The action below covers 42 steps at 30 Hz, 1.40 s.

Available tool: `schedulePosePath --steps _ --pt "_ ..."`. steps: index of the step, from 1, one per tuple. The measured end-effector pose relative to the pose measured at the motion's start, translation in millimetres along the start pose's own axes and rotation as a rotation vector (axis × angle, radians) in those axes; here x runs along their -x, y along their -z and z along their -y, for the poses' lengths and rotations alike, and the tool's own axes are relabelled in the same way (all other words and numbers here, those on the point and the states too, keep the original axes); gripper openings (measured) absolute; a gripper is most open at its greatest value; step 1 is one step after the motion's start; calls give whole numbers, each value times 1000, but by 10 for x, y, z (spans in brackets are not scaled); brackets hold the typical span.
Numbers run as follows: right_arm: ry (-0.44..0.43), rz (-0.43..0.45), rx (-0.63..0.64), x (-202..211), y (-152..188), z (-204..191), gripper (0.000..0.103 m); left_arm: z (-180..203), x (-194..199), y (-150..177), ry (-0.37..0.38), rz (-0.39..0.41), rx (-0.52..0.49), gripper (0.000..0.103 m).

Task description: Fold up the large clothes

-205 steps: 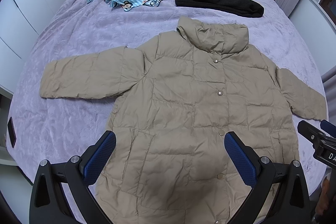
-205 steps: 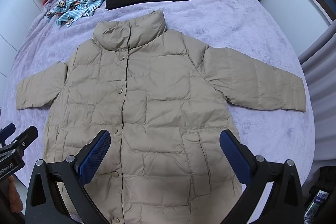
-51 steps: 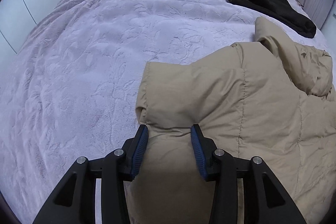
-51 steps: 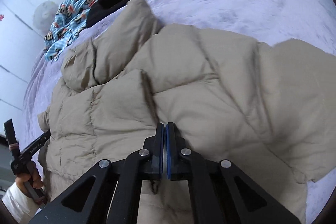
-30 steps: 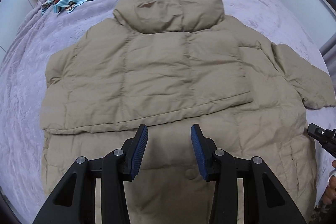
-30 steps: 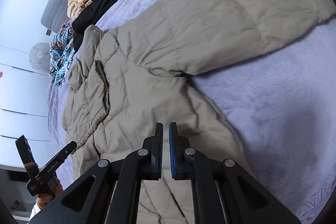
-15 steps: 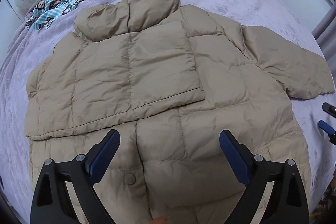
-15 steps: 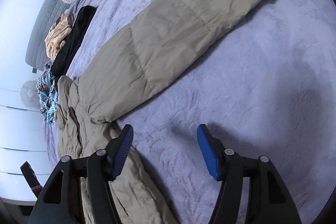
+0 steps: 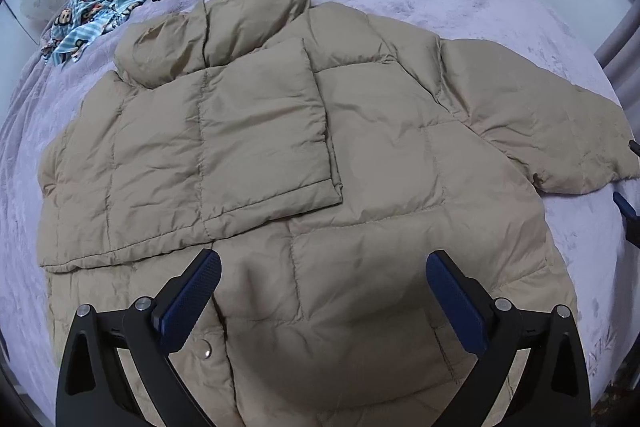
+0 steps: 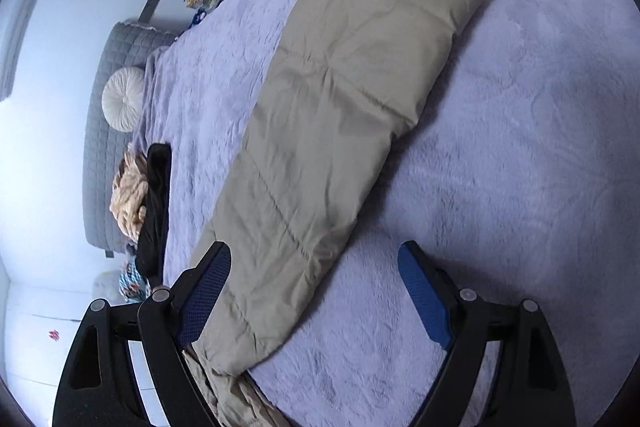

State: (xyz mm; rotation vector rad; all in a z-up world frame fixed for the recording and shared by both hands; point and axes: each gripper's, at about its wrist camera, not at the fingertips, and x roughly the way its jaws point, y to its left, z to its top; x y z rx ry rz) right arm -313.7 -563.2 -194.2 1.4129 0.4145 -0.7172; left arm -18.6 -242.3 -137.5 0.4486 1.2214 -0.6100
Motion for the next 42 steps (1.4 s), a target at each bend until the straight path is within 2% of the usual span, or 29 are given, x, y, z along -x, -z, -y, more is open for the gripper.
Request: schedulePosePath --steps 4,12,13,14,15,16,17,18,23,28,32,34,38,40,42 --pt "-57 -12 -61 -126 -181 68 88 52 28 6 11 13 12 103" --pt "-228 -50 -227 -363 -480 111 88 -16 137 -68 31 52 65 103" --pt "-233 -52 -238 -376 -497 97 85 -61 160 -79 34 60 79 103" --pt "-240 -52 -246 -388 -511 81 81 -113 185 -92 35 68 93 103" --pt "-253 -55 -252 -407 -524 69 64 -163 208 -101 35 75 107 103" --pt "-266 -65 -259 -436 -533 62 41 -231 234 -109 32 83 120 103" --pt "-281 -80 -266 -483 -530 49 29 -300 260 -113 23 90 130 103" --pt "-297 -88 -265 -493 -520 41 8 -362 282 -116 11 97 137 103" --pt "-358 -122 -144 -518 -343 -428 6 -748 334 -72 -82 94 179 103" --pt "-409 -207 85 -584 73 -1310 6 -1168 314 62 -103 77 246 103" --pt "-415 -278 324 -712 645 -2144 6 -1465 273 166 -134 59 256 103" --pt "-399 -315 462 -821 1058 -2563 6 -1632 253 203 -144 48 260 103" --pt "-366 -419 655 -1168 1929 -3133 6 -1968 203 261 -160 32 299 103" --pt "-329 -477 712 -1383 2347 -3245 6 -2112 185 279 -159 32 319 103" --pt "-254 -522 783 -1624 2800 -3287 6 -2238 159 299 -161 31 331 103"
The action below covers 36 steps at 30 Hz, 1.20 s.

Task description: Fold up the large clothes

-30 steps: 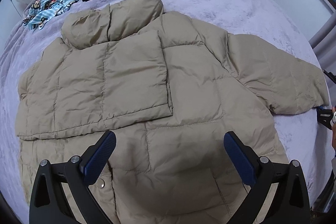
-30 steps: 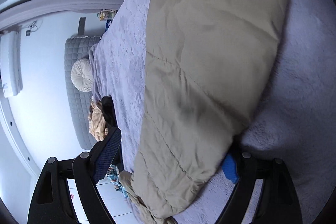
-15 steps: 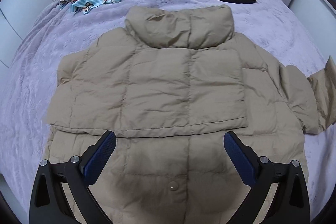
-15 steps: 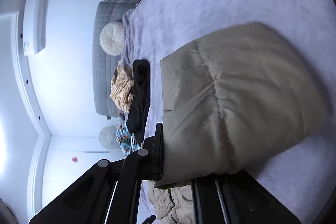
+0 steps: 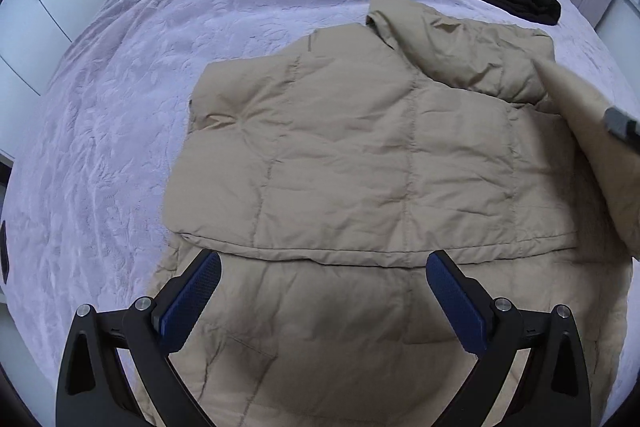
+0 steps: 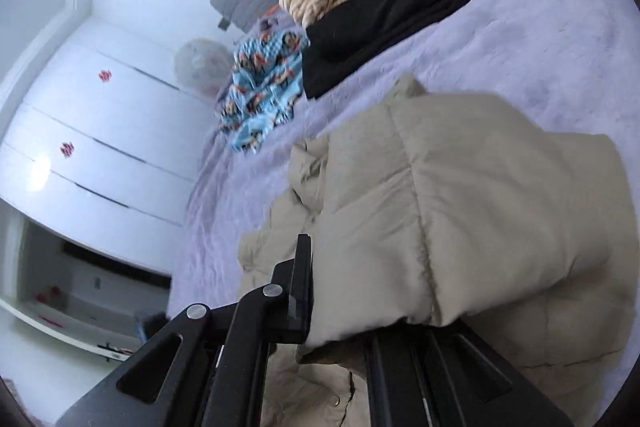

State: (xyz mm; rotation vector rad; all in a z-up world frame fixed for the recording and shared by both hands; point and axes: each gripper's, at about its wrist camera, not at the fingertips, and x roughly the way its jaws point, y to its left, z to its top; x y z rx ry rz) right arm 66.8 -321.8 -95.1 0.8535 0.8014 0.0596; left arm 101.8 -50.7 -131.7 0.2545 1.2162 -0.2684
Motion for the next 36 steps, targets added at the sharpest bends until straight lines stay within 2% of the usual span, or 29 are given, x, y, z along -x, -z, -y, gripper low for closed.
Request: schedulePosePath --steps 2,6,12,14,15,16,17,18,19,22,26,27,28,30,32,36 --pt "60 -67 28 -378 141 -77 6 -103 -62 -26 -2 -5 8 103" --pt "170 -155 19 -837 421 37 6 -232 -159 -58 5 -16 17 103" --pt "245 -183 -42 -995 503 248 9 -309 -189 -122 27 -4 18 103" --pt "256 -181 -52 -1001 503 250 14 -343 -192 -158 54 5 26 103" --pt "256 -184 -55 -970 502 225 26 -362 -195 -180 70 5 34 103" --pt "251 -181 -56 -949 496 207 51 -399 -198 -215 89 5 50 103" --pt "235 -173 -56 -893 490 170 64 -450 -191 -254 104 15 76 103" --pt "212 -161 -56 -786 478 84 85 -508 -181 -296 119 28 107 103" --pt "186 -137 -59 -680 476 18 86 -553 -178 -332 134 38 132 103" --pt "138 -72 -116 -389 501 12 86 -636 -209 -440 212 50 163 103" --pt "127 57 -287 -57 463 325 86 -616 -235 -505 305 65 144 103" --pt "129 89 -326 -3 444 410 80 -624 -237 -507 335 65 148 103" --pt "126 125 -377 45 416 497 51 -649 -238 -508 366 68 163 103" --pt "79 147 -444 37 339 614 10 -715 -244 -510 422 69 199 103" --pt "71 141 -378 -68 232 485 10 -767 -232 -512 468 74 217 103" --pt "104 37 -29 -558 151 -273 10 -841 -173 -529 540 88 220 103"
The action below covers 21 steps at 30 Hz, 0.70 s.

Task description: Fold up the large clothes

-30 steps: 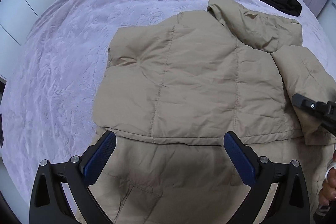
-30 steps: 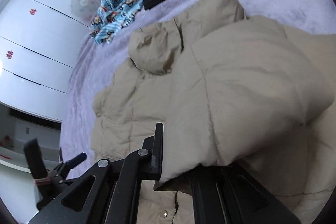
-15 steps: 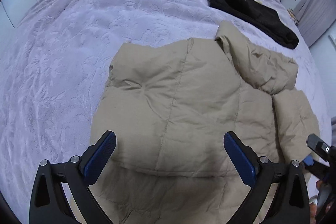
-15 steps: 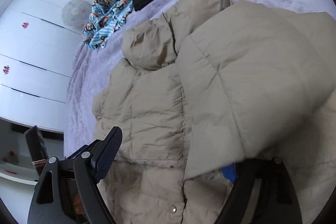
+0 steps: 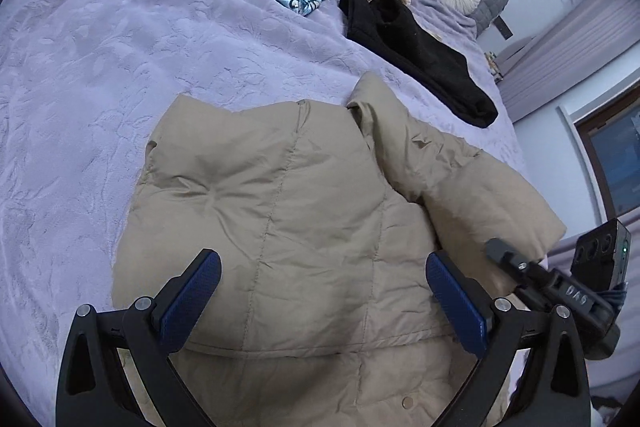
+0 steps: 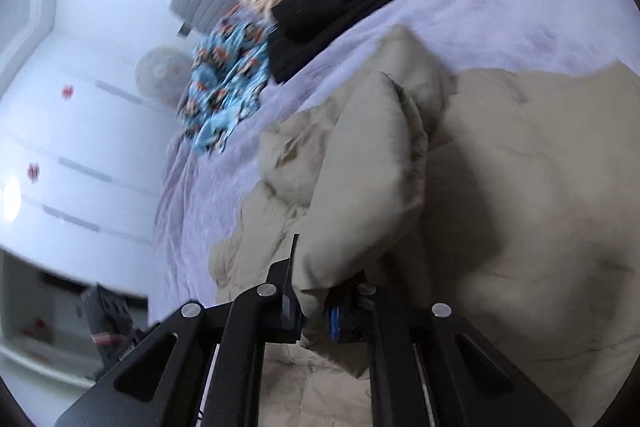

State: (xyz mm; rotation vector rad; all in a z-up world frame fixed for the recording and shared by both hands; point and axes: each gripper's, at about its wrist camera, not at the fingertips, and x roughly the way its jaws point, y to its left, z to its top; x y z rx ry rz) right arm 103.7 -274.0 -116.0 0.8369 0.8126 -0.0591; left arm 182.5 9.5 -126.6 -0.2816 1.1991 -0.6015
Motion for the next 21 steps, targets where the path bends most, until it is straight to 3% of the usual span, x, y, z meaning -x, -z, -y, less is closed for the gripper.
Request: schedulePosePath --steps 5,7,9,13,17,18,19,20,21 --pt "98 -189 268 -637 381 -571 20 -64 -16 -55 146 -42 51 103" --pt "120 -268 291 -788 514 -578 59 -55 -65 -53 173 -61 58 103" --pt "98 -300 280 -774 589 -538 75 -20 -141 -39 208 -91 55 103" --pt "80 -274 253 -366 612 -343 75 92 -356 -5 247 -155 55 103" --pt "142 -228 193 207 664 135 75 281 -622 55 247 -214 22 103" --pt "166 -225 186 299 697 224 67 326 -701 81 230 -230 11 101" --pt "200 -227 180 409 730 352 49 370 -778 107 217 -247 3 81" --pt "232 -239 170 491 767 484 42 410 -869 136 200 -279 -5 53" --pt "252 -255 157 547 799 606 36 437 -959 171 171 -316 -4 37"
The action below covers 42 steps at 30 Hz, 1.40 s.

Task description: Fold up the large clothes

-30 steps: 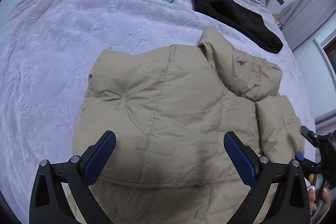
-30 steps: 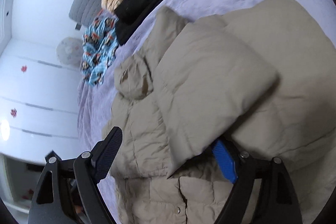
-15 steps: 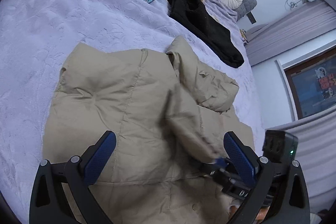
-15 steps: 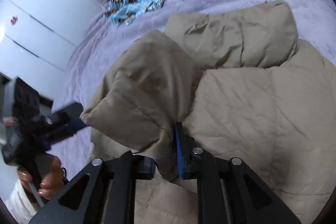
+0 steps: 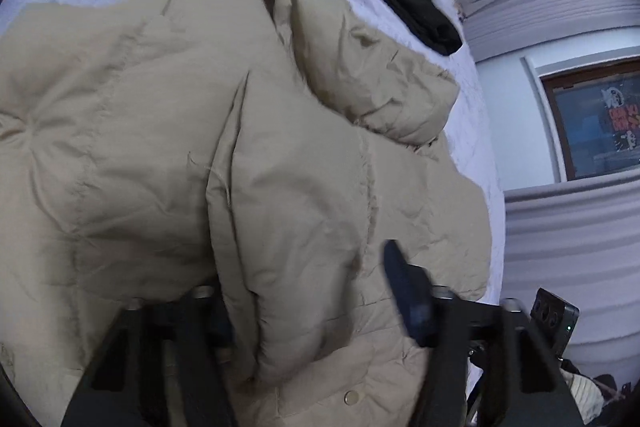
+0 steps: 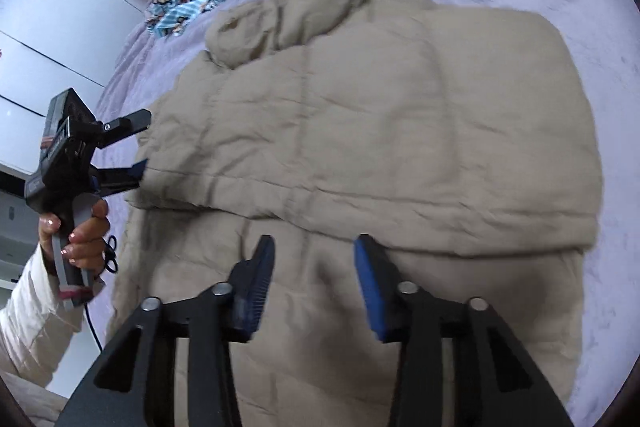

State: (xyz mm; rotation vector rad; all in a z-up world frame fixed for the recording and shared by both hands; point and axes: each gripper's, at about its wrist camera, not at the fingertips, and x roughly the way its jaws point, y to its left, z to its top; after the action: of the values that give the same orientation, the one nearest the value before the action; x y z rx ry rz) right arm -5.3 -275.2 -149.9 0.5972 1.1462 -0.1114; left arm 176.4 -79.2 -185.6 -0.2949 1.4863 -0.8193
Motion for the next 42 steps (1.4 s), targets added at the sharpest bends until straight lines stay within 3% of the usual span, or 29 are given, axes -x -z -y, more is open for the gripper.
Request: schedulePosePath --steps 1,5,9,12,13,15,19,21,25,27,30,33,37,40,42 --pt "18 -17 -16 12 72 128 30 13 -87 4 -14 -30 15 11" --pt "106 -21 -27 20 182 419 20 218 57 15 -45 43 -33 10" --pt "155 48 -20 85 37 517 19 243 438 -37 -93 146 -77 10" --pt "240 124 14 151 -158 510 19 10 450 -77 -170 131 -57 10" --pt "272 140 21 141 -209 527 14 -64 390 -81 -184 117 -53 10" --pt "300 136 30 74 -249 598 12 -169 238 -57 -220 97 -65 10" --pt "283 112 -15 -90 -211 820 1 -251 226 -2 -239 126 -54 13" --pt "261 116 -37 -70 -214 861 1 -255 320 33 -278 144 -55 21" --pt "205 70 -87 54 -213 887 7 -236 621 92 -424 208 -93 54" --pt "182 42 -81 185 -120 860 13 -250 794 112 -457 244 -108 54" --pt "144 29 -45 400 40 739 32 -232 1007 128 -430 280 -108 54" --pt "110 106 -21 698 130 645 33 -104 1041 105 -384 293 -148 54" --pt "116 238 -90 907 -131 715 32 174 745 53 -364 262 -229 54" --pt "105 257 -93 726 -439 735 32 146 393 47 -454 223 -261 54" --pt "156 225 -56 513 -530 738 31 -15 208 52 -486 198 -248 54"
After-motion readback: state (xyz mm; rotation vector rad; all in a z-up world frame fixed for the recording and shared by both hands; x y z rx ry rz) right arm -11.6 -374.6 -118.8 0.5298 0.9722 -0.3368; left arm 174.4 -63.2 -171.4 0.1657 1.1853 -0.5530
